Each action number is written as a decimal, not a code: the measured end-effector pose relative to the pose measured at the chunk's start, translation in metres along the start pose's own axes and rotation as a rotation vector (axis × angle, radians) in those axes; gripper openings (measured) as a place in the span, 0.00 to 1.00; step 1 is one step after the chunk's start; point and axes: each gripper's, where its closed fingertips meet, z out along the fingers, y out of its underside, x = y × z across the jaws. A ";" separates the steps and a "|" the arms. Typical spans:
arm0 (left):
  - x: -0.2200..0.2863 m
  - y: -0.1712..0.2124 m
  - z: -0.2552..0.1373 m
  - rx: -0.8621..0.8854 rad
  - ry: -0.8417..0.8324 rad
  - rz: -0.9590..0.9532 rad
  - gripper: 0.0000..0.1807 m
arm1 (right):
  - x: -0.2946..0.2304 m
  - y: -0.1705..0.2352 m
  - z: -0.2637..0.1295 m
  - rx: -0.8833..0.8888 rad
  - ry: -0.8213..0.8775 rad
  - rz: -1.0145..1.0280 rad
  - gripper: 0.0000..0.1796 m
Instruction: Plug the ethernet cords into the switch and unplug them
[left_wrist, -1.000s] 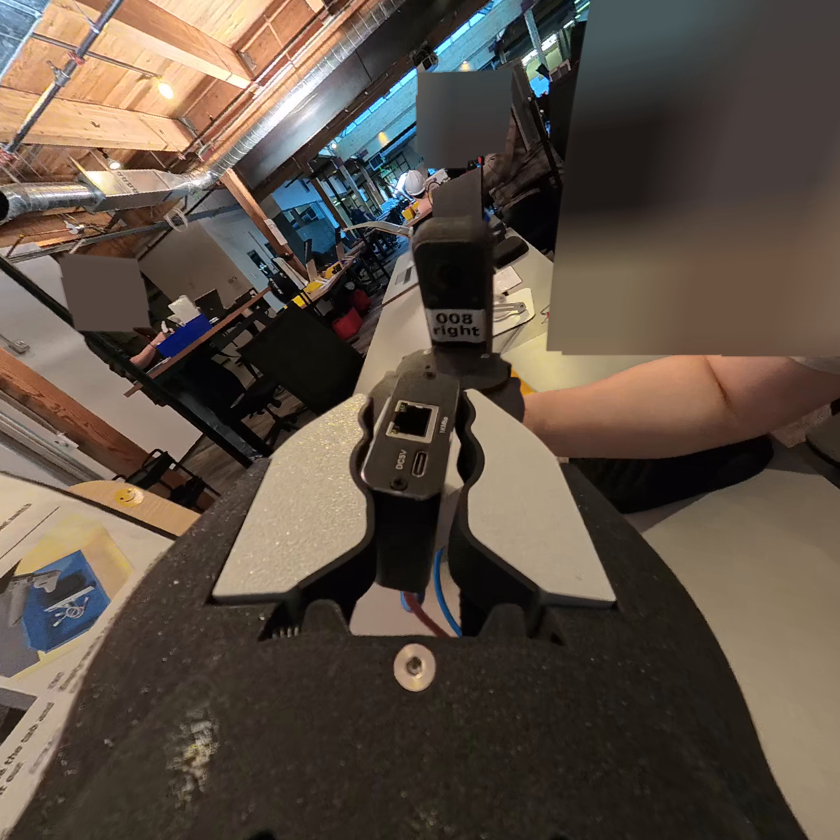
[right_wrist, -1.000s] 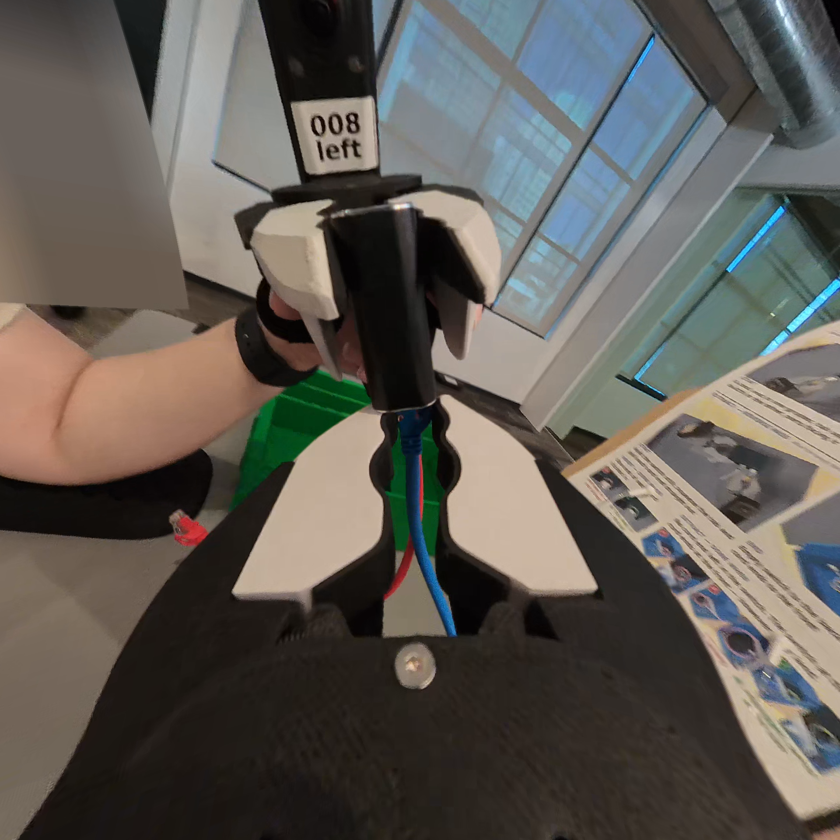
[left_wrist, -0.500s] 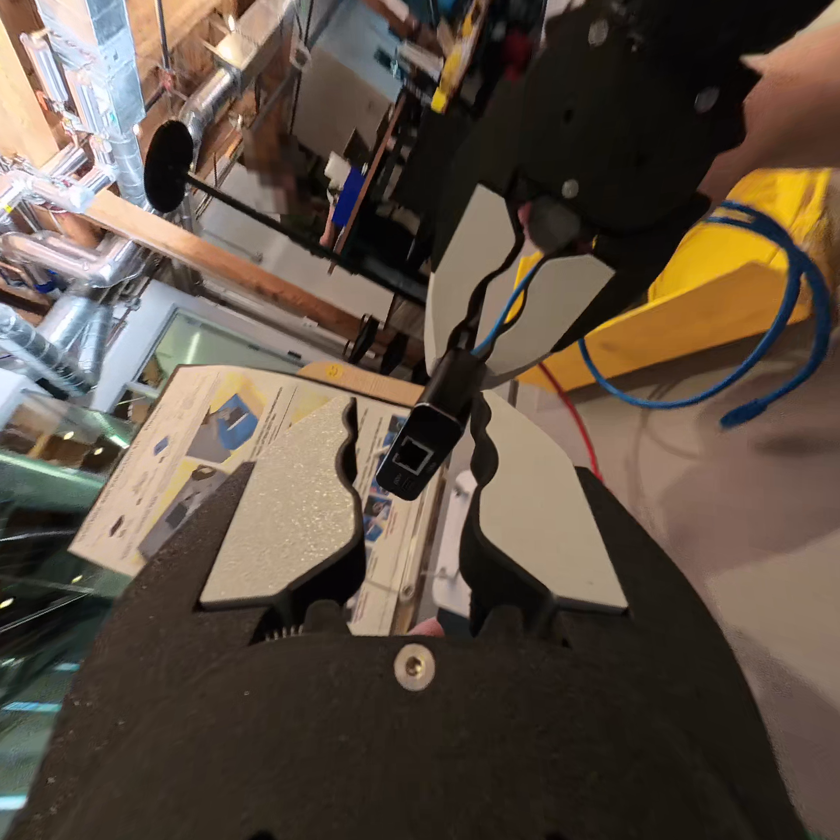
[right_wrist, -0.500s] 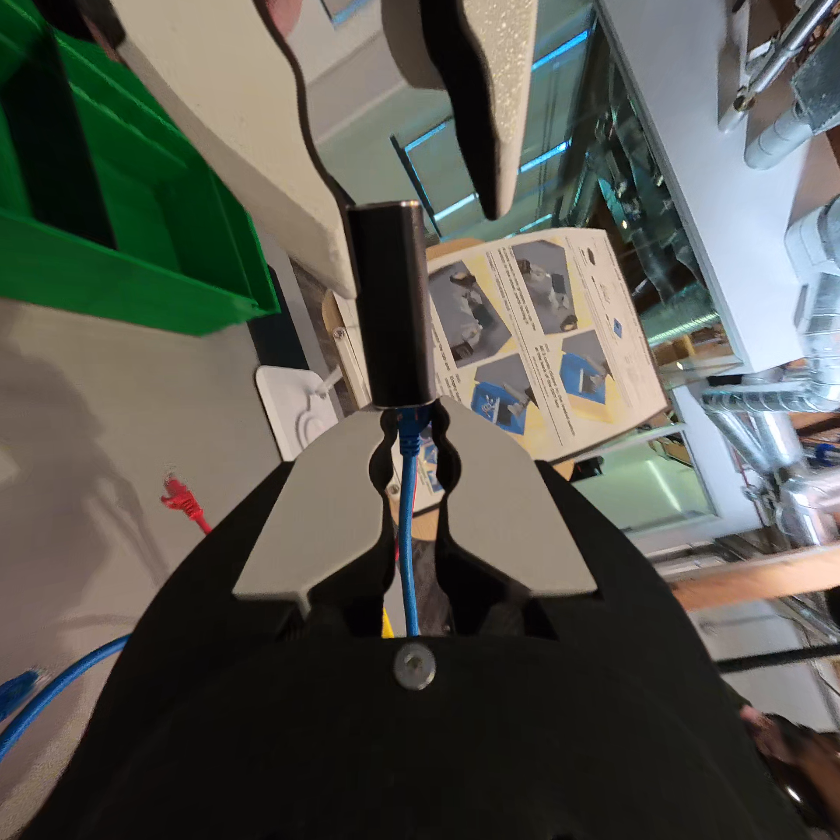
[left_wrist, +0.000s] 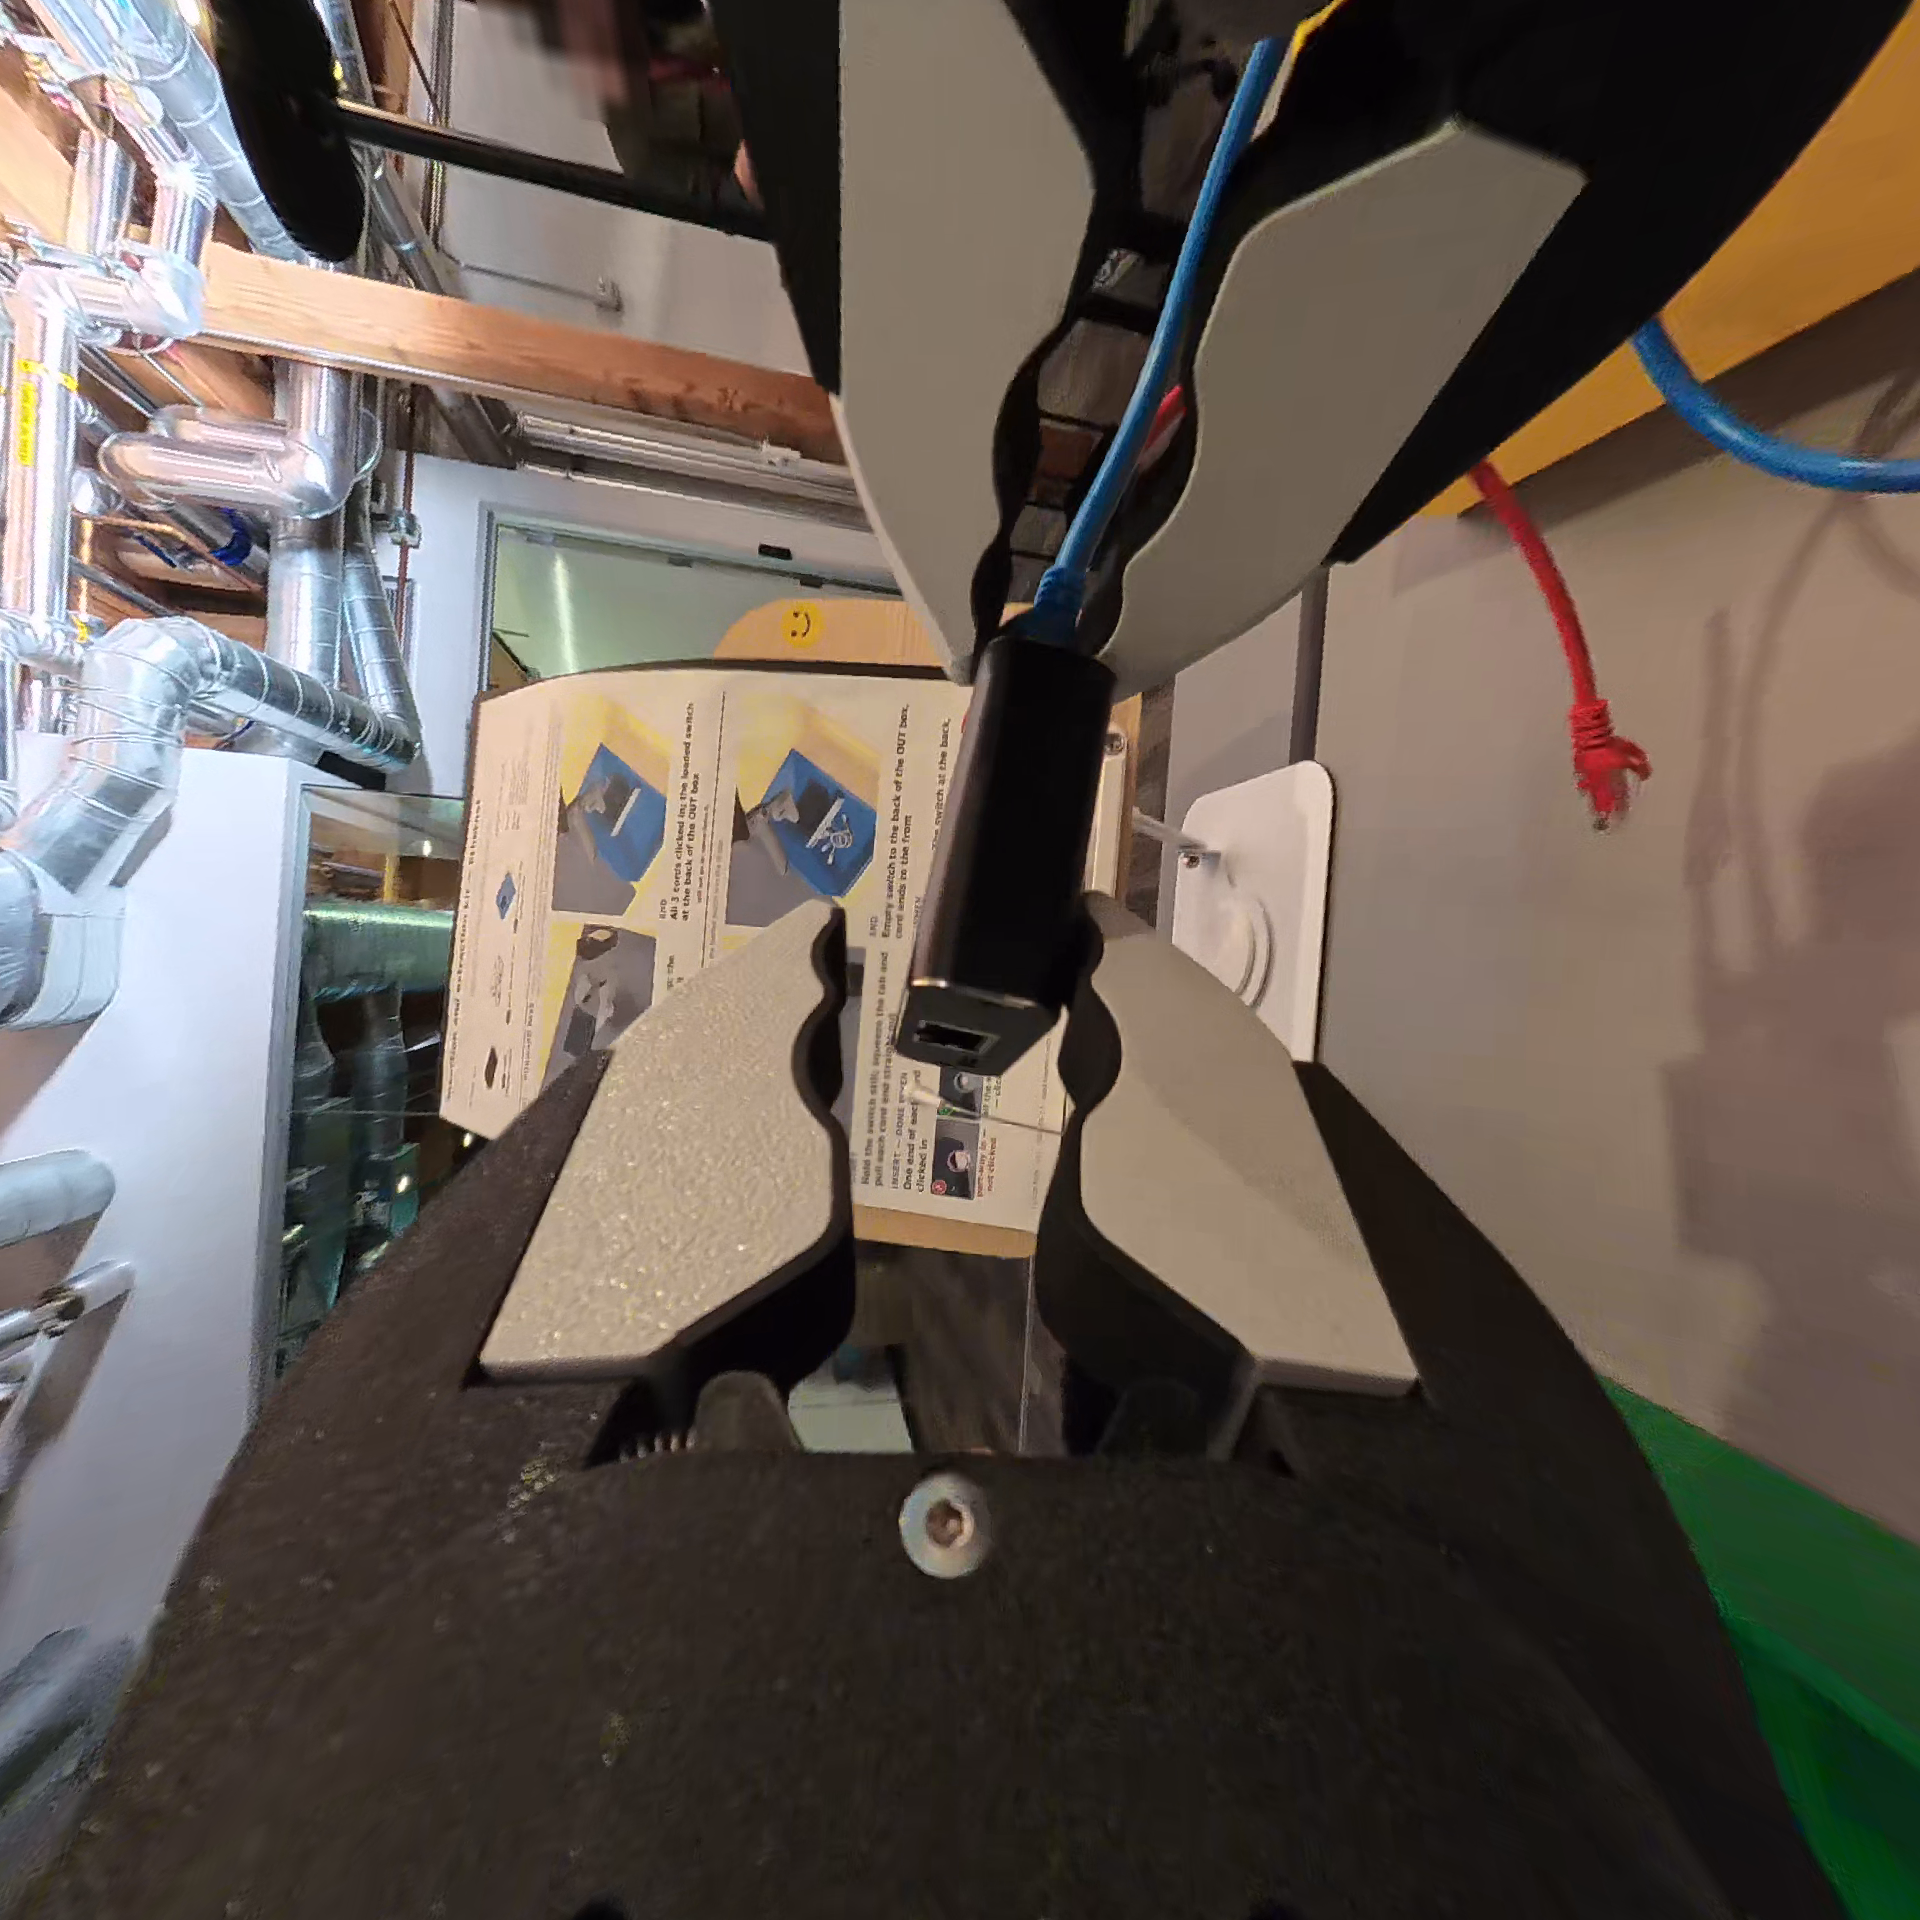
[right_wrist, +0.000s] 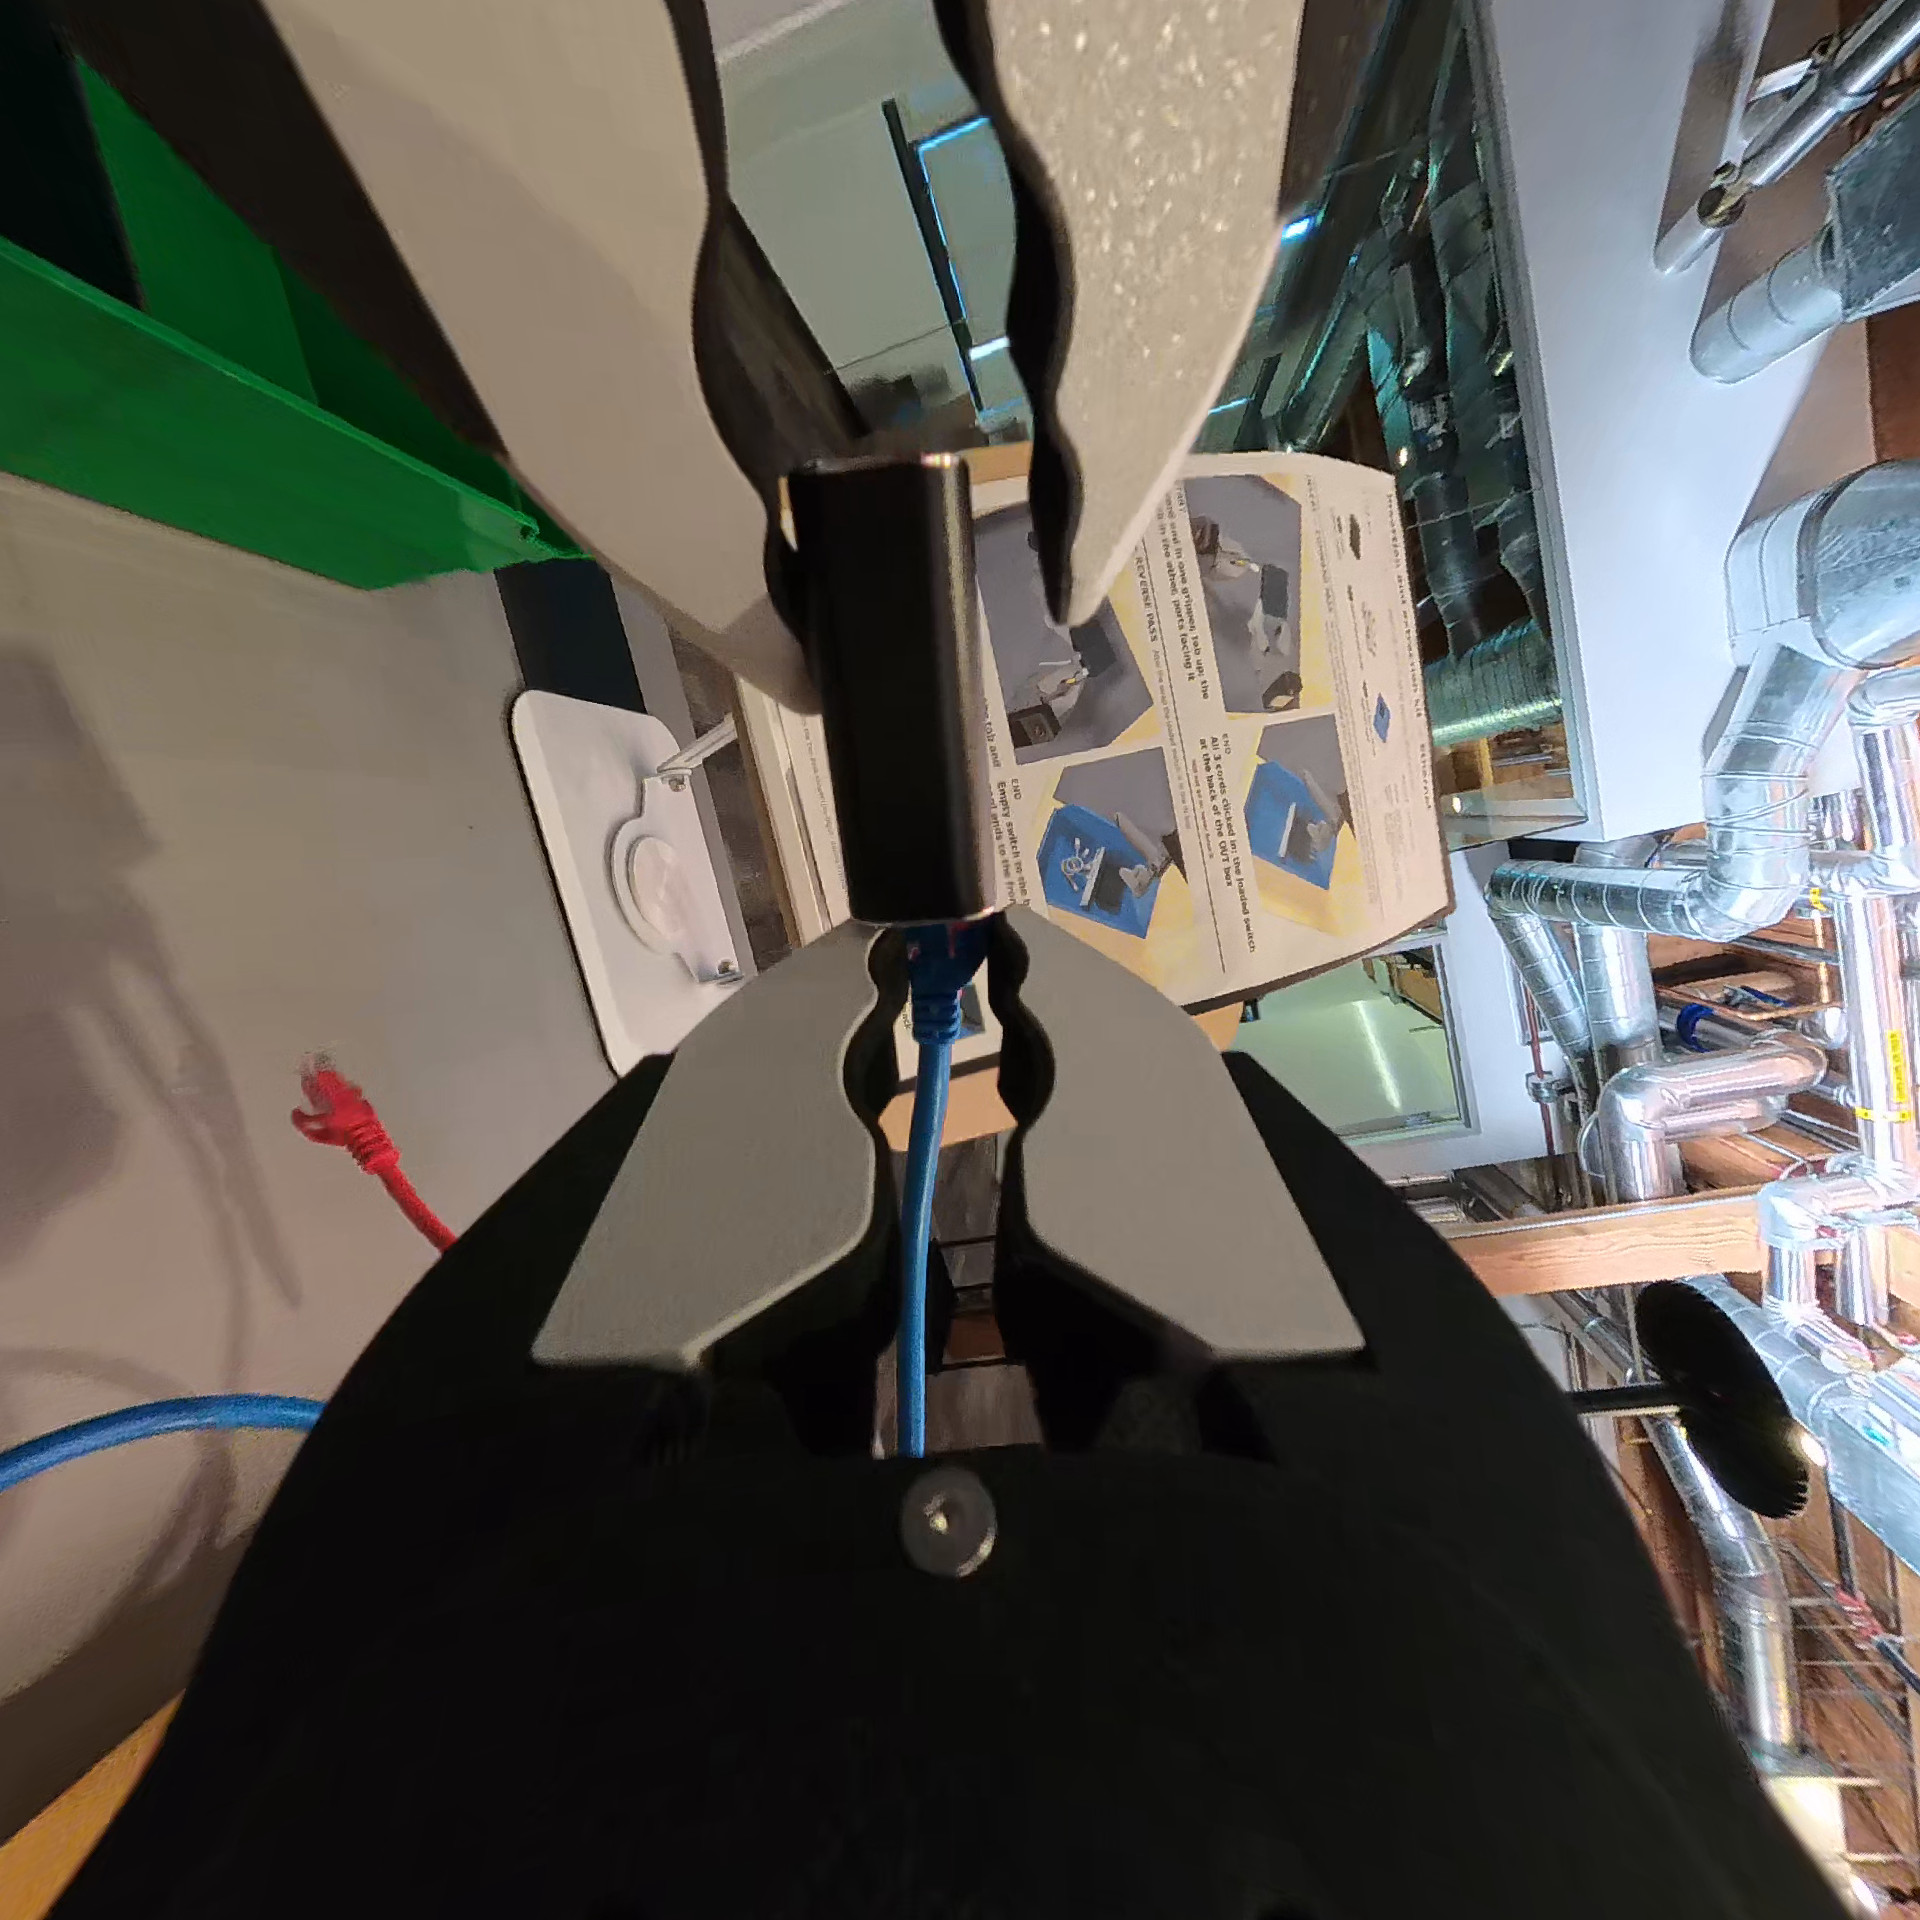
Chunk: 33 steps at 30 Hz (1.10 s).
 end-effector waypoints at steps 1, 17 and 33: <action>0.001 -0.001 0.001 0.004 0.005 -0.001 0.20 | 0.001 0.001 0.000 -0.002 0.006 -0.004 0.08; -0.008 -0.009 -0.001 0.037 -0.043 0.008 0.15 | 0.017 -0.015 -0.018 0.255 0.040 0.071 0.12; -0.007 -0.020 -0.004 0.125 -0.012 -0.071 0.16 | 0.013 0.020 -0.008 0.136 -0.013 0.087 0.03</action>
